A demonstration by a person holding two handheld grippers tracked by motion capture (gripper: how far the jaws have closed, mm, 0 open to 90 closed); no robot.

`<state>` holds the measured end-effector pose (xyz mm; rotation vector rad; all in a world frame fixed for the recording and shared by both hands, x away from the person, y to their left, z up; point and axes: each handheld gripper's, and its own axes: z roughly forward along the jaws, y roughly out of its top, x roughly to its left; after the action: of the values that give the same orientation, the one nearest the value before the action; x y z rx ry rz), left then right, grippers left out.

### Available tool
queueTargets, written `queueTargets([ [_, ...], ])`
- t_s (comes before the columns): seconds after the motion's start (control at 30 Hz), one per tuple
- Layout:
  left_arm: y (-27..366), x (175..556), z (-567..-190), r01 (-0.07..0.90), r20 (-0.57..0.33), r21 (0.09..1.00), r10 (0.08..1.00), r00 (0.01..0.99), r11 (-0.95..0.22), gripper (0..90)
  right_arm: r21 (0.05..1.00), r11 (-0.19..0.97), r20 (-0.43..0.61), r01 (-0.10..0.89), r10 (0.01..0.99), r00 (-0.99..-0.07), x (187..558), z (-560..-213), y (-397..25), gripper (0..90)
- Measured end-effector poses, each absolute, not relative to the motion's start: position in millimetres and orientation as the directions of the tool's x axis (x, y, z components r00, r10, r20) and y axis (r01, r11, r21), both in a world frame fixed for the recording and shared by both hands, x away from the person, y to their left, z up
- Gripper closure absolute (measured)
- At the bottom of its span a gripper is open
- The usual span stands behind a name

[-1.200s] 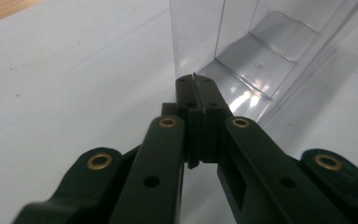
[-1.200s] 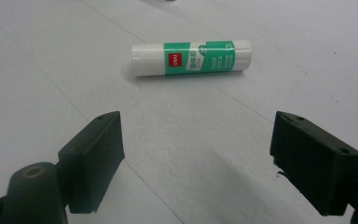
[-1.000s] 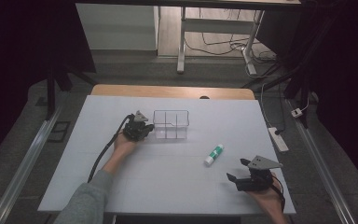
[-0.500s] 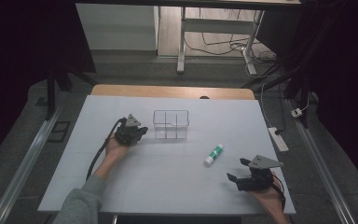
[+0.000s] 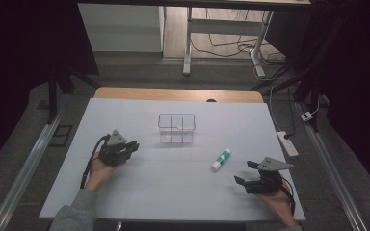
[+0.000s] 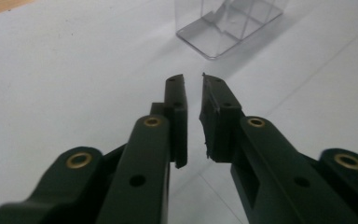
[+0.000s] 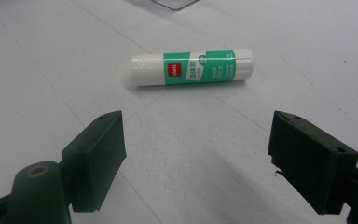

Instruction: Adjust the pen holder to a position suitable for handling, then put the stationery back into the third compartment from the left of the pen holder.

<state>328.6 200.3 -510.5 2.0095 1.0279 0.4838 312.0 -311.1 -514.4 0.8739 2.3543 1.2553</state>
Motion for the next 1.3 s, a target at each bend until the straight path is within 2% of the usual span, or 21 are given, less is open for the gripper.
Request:
queueTargets([
  [0.17,199,305,-507,0.473,-0.012,0.807,0.790,0.613,-0.355,58.4,0.827,0.433,-0.011,0.358,0.649,-0.761,311,-514,-310,18.5],
  [0.4,202,283,-509,0.481,-0.005,0.796,0.790,0.613,-0.368,42.4,0.835,0.425,-0.016,0.349,0.653,-0.757,311,-514,-312,18.5],
  [0.73,214,254,-515,0.506,-0.030,0.795,0.812,0.583,-0.334,36.8,0.831,0.432,-0.027,0.351,0.661,-0.750,310,-510,-312,20.8],
  [1.0,217,258,-517,0.507,-0.038,0.795,0.806,0.590,-0.334,32.8,0.819,0.460,-0.048,0.344,0.651,-0.757,312,-511,-308,22.0],
  [1.3,213,261,-520,0.503,-0.009,0.778,0.795,0.606,-0.375,30.6,0.806,0.491,-0.073,0.330,0.636,-0.768,313,-510,-307,21.8],
])
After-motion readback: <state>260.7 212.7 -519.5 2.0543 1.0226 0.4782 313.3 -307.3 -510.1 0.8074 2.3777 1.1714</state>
